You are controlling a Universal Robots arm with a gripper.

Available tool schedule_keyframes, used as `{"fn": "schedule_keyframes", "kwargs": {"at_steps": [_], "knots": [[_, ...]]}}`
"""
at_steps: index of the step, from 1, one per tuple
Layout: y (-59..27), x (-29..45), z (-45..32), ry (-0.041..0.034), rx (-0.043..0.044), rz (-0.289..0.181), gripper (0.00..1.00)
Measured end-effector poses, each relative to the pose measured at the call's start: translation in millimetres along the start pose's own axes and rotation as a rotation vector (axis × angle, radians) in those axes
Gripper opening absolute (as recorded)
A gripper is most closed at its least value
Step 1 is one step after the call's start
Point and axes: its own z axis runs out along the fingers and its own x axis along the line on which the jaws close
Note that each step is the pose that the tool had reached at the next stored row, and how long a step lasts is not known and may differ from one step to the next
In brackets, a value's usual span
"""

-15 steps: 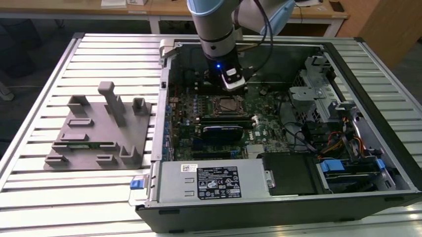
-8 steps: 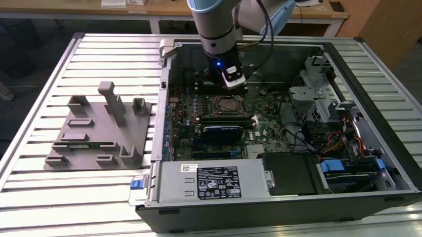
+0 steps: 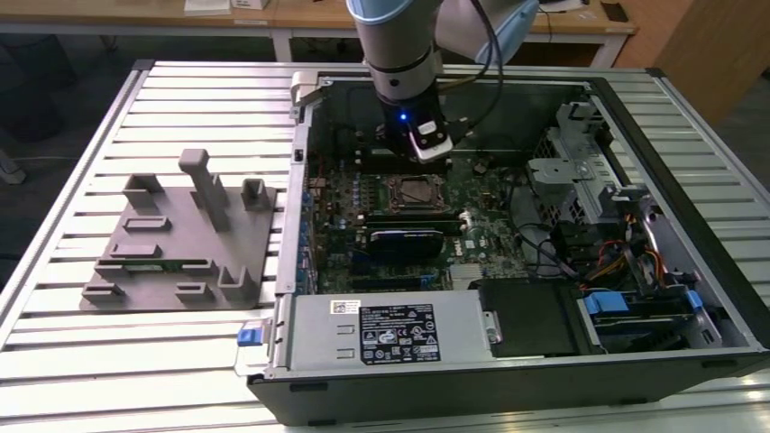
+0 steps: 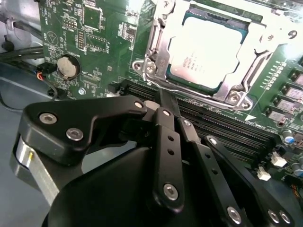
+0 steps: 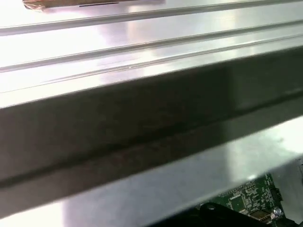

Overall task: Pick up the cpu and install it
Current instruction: 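Install the first cpu locking lever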

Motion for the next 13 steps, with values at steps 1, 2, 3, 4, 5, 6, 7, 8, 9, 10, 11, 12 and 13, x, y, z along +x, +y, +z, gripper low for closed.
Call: {"fn": "schedule_keyframes", "kwargs": {"at_steps": [1, 2, 3, 4, 5, 6, 7, 8, 9, 10, 11, 12, 13], "knots": [[-0.1, -0.7, 0.2, 0.0, 0.0, 0.0, 0.11], [-0.3, -1.2, 0.3, 0.0, 0.0, 0.0, 0.11], [-0.6, -1.5, 0.4, -0.0001, 0.0, 0.0, 0.11], [-1.0, -1.6, 0.5, 0.0, 0.0002, 0.0, 0.11], [-1.4, -1.7, 0.6, -0.0001, 0.0001, 0.001, 0.11], [-1.8, -1.9, 0.8, -0.0002, 0.0001, 0.001, 0.11], [-2.5, -1.9, 1.2, -0.0004, 0.0, 0.001, 0.11], [-2.8, -1.9, 1.6, -0.0006, 0.0, 0.001, 0.11], [-3.2, -1.9, 1.9, -0.0007, 0.0001, 0.001, 0.11], [-3.5, -1.8, 2.5, -0.0012, 0.0, 0.001, 0.11], [-3.7, -1.6, 3.2, -0.0017, -0.0002, 0.001, 0.11], [-3.9, -1.5, 3.9, -0.0023, -0.0004, 0.001, 0.11], [-4.1, -1.4, 4.5, -0.0029, -0.0005, 0.001, 0.11]]}}
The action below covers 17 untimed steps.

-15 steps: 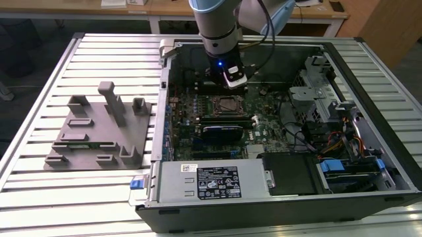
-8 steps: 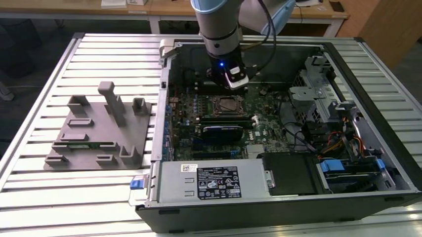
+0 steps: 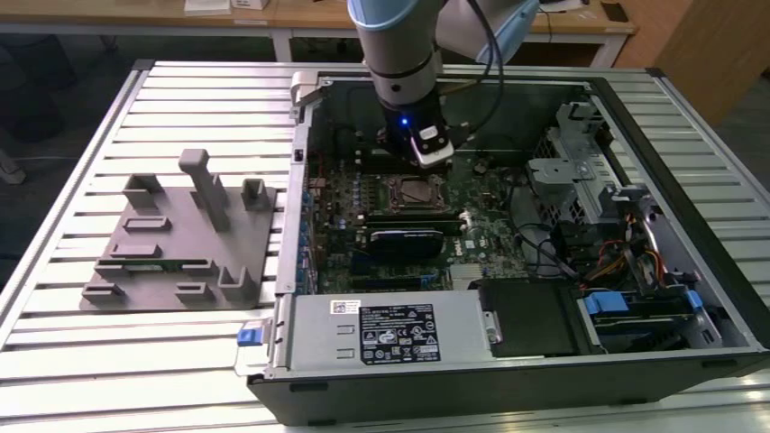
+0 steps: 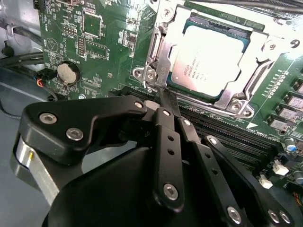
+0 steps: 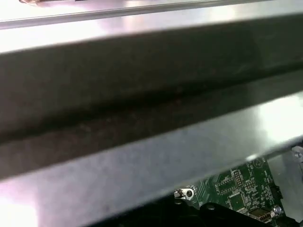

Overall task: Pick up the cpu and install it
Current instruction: 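Install the first cpu locking lever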

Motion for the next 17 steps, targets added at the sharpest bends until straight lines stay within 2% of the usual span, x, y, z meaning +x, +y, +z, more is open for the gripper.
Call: {"fn": "schedule_keyframes", "kwargs": {"at_steps": [8, 17], "knots": [[-0.4, 0.5, 1.9, -0.0021, -0.0007, 0.0, 0.11], [1.4, -1.9, -6.7, -0.0021, -0.0008, 0.0, 0.11]]}}
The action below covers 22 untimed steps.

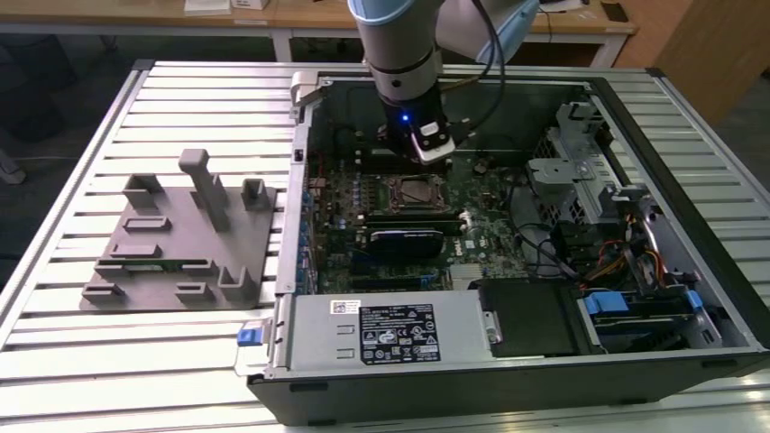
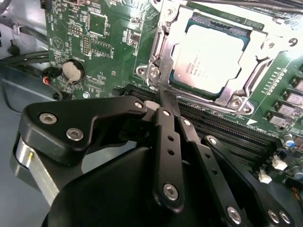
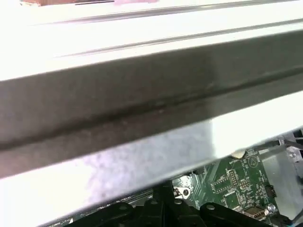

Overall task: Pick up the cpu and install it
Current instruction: 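Install the first cpu locking lever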

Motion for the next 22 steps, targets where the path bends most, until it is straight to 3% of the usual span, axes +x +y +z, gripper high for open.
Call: {"fn": "schedule_keyframes", "kwargs": {"at_steps": [4, 10, 11, 15, 18, 19, 20, 22], "knots": [[0.8, -1.1, -4.2, 0.0, 0.0, 0.0, 0.11], [1.0, -1.3, -4.6, 0.0017, 0.0005, 0.0, 0.11], [1.0, -1.4, -4.6, 0.0088, 0.0048, 0.0, 0.11], [1.4, -2.9, -3.7, 0.057, 0.0399, 0.002, 0.11], [1.9, -4.8, -3.0, 0.0877, 0.0622, 0.002, 0.11], [2.1, -5.4, -2.8, 0.0955, 0.0676, 0.002, 0.11], [2.1, -5.6, -2.7, 0.0985, 0.0693, 0.003, 0.11], [2.1, -5.6, -2.7, 0.0986, 0.0695, 0.003, 0.11]]}}
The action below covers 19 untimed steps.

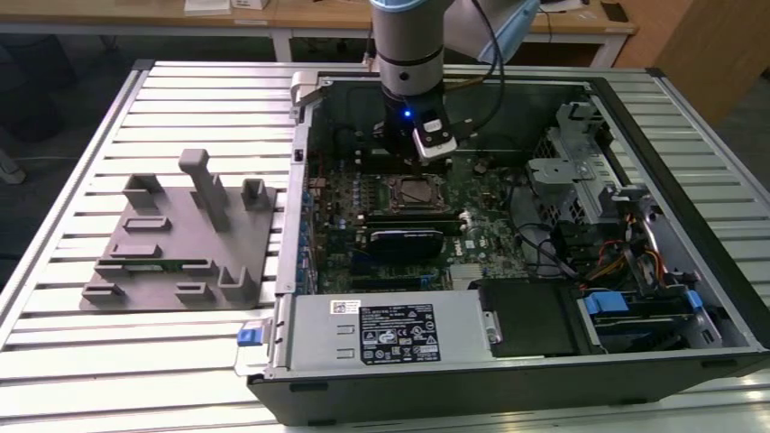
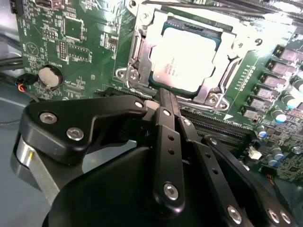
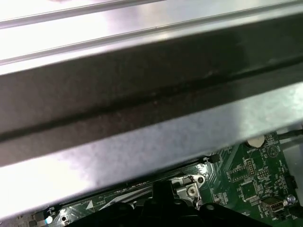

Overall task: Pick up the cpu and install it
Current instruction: 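Install the first cpu locking lever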

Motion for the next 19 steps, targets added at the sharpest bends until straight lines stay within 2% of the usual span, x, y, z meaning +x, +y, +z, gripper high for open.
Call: {"fn": "schedule_keyframes", "kwargs": {"at_steps": [6, 19], "knots": [[-2.1, -0.7, -0.2, 0.0001, 0.0001, 0.0, 0.11], [-21.7, -7.0, -1.8, 0.0001, 0.0001, 0.0, 0.11]]}}
